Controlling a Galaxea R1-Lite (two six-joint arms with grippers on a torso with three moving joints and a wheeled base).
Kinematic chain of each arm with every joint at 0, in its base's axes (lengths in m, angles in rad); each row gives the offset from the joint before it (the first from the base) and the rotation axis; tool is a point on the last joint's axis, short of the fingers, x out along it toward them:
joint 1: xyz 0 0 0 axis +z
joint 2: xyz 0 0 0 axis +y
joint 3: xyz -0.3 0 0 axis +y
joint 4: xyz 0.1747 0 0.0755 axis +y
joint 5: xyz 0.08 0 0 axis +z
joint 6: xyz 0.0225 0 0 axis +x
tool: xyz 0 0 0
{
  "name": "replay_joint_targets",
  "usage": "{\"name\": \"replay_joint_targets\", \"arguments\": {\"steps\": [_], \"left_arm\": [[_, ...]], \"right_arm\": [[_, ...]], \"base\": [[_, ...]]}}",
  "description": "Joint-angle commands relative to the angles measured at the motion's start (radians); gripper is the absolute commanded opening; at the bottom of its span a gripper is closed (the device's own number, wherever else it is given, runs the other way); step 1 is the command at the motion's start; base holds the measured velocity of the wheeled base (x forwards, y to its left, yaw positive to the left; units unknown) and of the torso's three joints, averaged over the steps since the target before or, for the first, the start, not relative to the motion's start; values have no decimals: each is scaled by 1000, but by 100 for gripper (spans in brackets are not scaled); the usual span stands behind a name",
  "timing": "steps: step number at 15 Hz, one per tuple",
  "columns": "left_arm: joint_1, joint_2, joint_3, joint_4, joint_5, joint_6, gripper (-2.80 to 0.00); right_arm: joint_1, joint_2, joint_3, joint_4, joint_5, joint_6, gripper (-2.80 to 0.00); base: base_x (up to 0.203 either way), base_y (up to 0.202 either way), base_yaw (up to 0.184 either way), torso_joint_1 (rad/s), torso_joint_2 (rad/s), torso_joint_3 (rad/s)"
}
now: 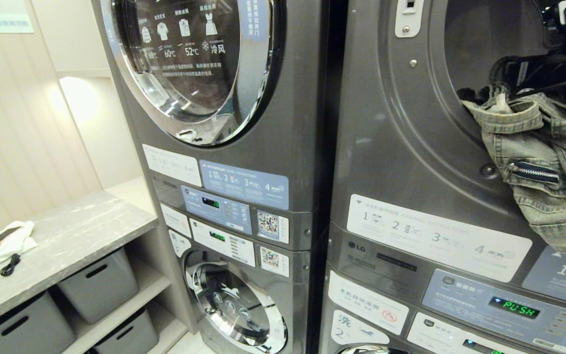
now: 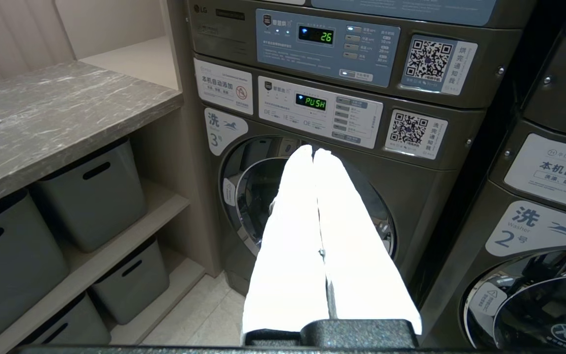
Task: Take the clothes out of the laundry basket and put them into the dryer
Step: Put the clothes in the dryer
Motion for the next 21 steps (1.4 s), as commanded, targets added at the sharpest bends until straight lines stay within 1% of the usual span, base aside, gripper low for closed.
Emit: {"name": "replay_joint_targets", "arguments": {"steps": [1, 3, 4, 6, 8, 10, 11, 13, 16, 21], "left_arm": [[0, 0, 0, 0, 0, 0, -280], [0, 0, 0, 0, 0, 0, -280], [0, 0, 0, 0, 0, 0, -280], [0, 0, 0, 1, 0, 0, -280], [0, 0, 0, 0, 0, 0, -280], [0, 0, 0, 1, 0, 0, -280], [0, 0, 0, 0, 0, 0, -280], [0, 0, 0, 0, 0, 0, -280], [0, 0, 0, 1, 0, 0, -280], [0, 0, 0, 0, 0, 0, -280]], "right_arm": [[-5, -27, 1, 44, -1, 2, 0], [-8, -69, 1, 133, 8, 28, 0], [-8, -84, 0, 159, 25, 57, 0], [-9, -105, 0, 161, 41, 63, 0], [-12, -139, 7, 151, 98, 68, 0], [-13, -181, 20, 98, 123, 81, 0], [-13, -218, 51, 86, 129, 90, 0], [-13, -343, 176, 80, 165, 100, 0], [-13, -603, 443, 78, 236, 104, 0], [-12, -1102, 1033, 79, 315, 92, 0]], "base": [[0, 0, 0, 0, 0, 0], [0, 0, 0, 0, 0, 0], [0, 0, 0, 0, 0, 0], [0, 0, 0, 0, 0, 0], [0, 0, 0, 0, 0, 0], [0, 0, 0, 0, 0, 0], [0, 0, 0, 0, 0, 0], [0, 0, 0, 0, 0, 0], [0, 0, 0, 0, 0, 0], [0, 0, 0, 0, 0, 0]]}}
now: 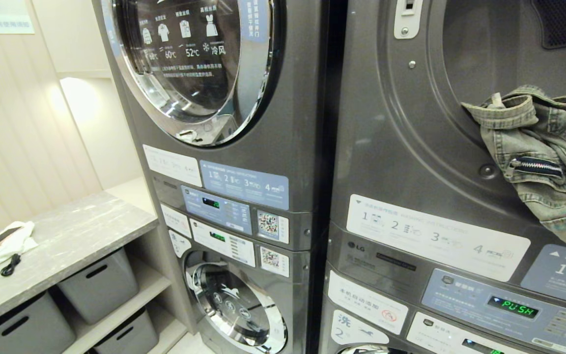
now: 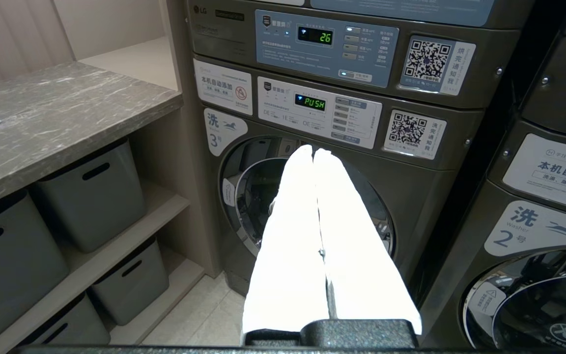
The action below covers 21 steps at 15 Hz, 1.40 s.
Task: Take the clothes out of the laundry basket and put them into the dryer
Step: Put the clothes in the dryer
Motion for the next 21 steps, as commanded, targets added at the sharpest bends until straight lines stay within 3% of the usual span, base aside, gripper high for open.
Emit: {"name": "replay_joint_targets", "arguments": {"steps": [1, 4, 9, 12, 15, 17, 18, 21], "left_arm": [[0, 0, 0, 0, 0, 0, -280], [0, 1, 0, 0, 0, 0, -280], [0, 0, 0, 0, 0, 0, -280], [0, 0, 0, 0, 0, 0, -280], [0, 0, 0, 0, 0, 0, -280], [0, 0, 0, 0, 0, 0, -280], [0, 0, 0, 1, 0, 0, -280], [0, 1, 0, 0, 0, 0, -280]], "right_arm": [[1, -268, 192, 0, 11, -13, 0], [1, -455, 415, 12, 101, -64, 0], [3, -332, 424, 9, 182, -69, 0], [3, -208, 415, -15, 188, -62, 0], [3, -70, 398, -181, 183, -48, 0], [3, -28, 374, -218, 183, -50, 0], [5, -28, 374, -218, 183, -49, -280], [3, -30, 346, -216, 180, -49, -280]], "base": [[0, 0, 0, 0, 0, 0], [0, 0, 0, 0, 0, 0], [0, 0, 0, 0, 0, 0], [0, 0, 0, 0, 0, 0], [0, 0, 0, 0, 0, 0], [0, 0, 0, 0, 0, 0], [0, 0, 0, 0, 0, 0], [0, 0, 0, 0, 0, 0]]}}
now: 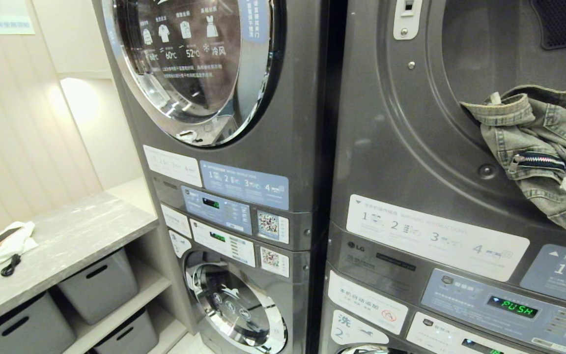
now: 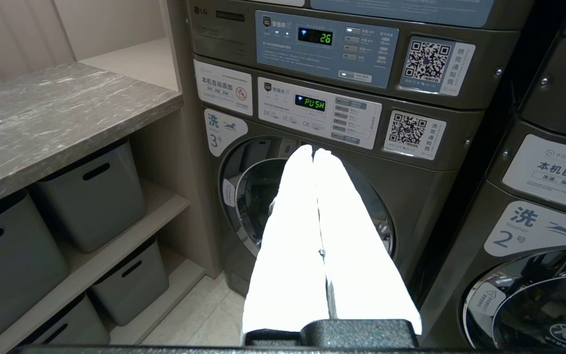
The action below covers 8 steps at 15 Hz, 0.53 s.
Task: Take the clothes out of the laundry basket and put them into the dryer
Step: Put the clothes in the dryer
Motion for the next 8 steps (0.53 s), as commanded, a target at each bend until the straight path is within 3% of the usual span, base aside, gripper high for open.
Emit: {"name": "replay_joint_targets", "arguments": {"steps": [1, 8], "left_arm": [[0, 0, 0, 0, 0, 0, -280], [0, 0, 0, 0, 0, 0, -280]], "right_arm": [[0, 16, -22, -1, 1, -1, -280], [1, 60, -130, 0, -2, -17, -280]], "base": [[0, 0, 0, 0, 0, 0], [0, 0, 0, 0, 0, 0]]}}
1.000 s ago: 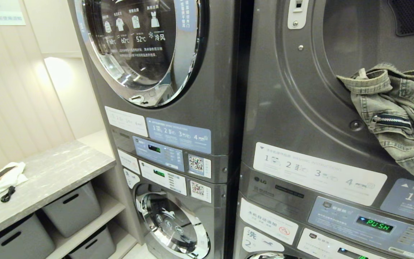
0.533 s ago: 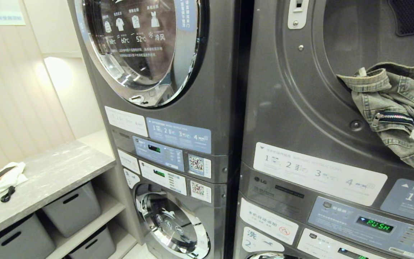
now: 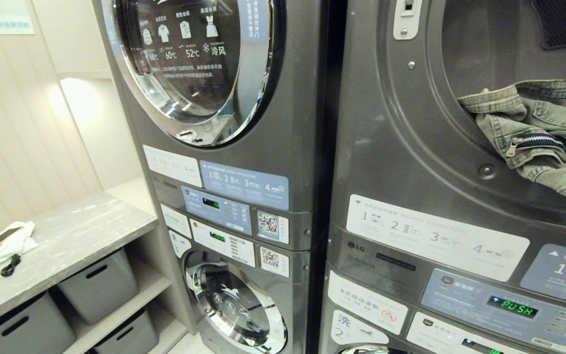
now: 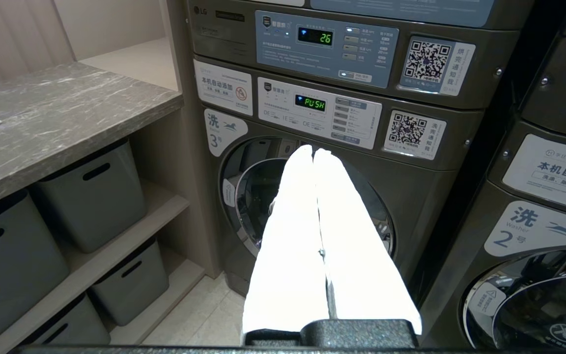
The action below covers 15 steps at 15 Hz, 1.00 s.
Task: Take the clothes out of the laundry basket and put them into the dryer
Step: Put the clothes in the dryer
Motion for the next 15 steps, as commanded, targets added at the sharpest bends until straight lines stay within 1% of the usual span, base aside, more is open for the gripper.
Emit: {"name": "replay_joint_targets", "arguments": {"steps": [1, 3, 4, 8, 11, 12, 13, 14, 15], "left_arm": [[0, 0, 0, 1, 0, 0, -280], [0, 0, 0, 0, 0, 0, -280], [0, 0, 0, 0, 0, 0, -280], [0, 0, 0, 1, 0, 0, -280], [0, 0, 0, 0, 0, 0, -280], [0, 0, 0, 0, 0, 0, -280], [0, 0, 0, 0, 0, 0, -280], [0, 0, 0, 1, 0, 0, -280], [0, 0, 0, 0, 0, 0, -280]], "right_arm": [[0, 35, -32, -4, 0, -8, -280], [4, 114, -138, -7, -29, -15, -280], [14, 169, -214, -8, -60, -14, -280], [57, 401, -504, -25, -214, -9, -280], [86, 600, -725, -67, -390, -17, -280], [91, 669, -808, -73, -431, -17, -280], [94, 728, -886, -76, -454, -17, -280], [96, 795, -969, -79, -478, -17, 0], [97, 857, -1044, -80, -508, -17, 0]], "base": [[0, 0, 0, 0, 0, 0], [0, 0, 0, 0, 0, 0], [0, 0, 0, 0, 0, 0], [0, 0, 0, 0, 0, 0], [0, 0, 0, 0, 0, 0], [0, 0, 0, 0, 0, 0], [0, 0, 0, 0, 0, 0], [0, 0, 0, 0, 0, 0], [0, 0, 0, 0, 0, 0]]}}
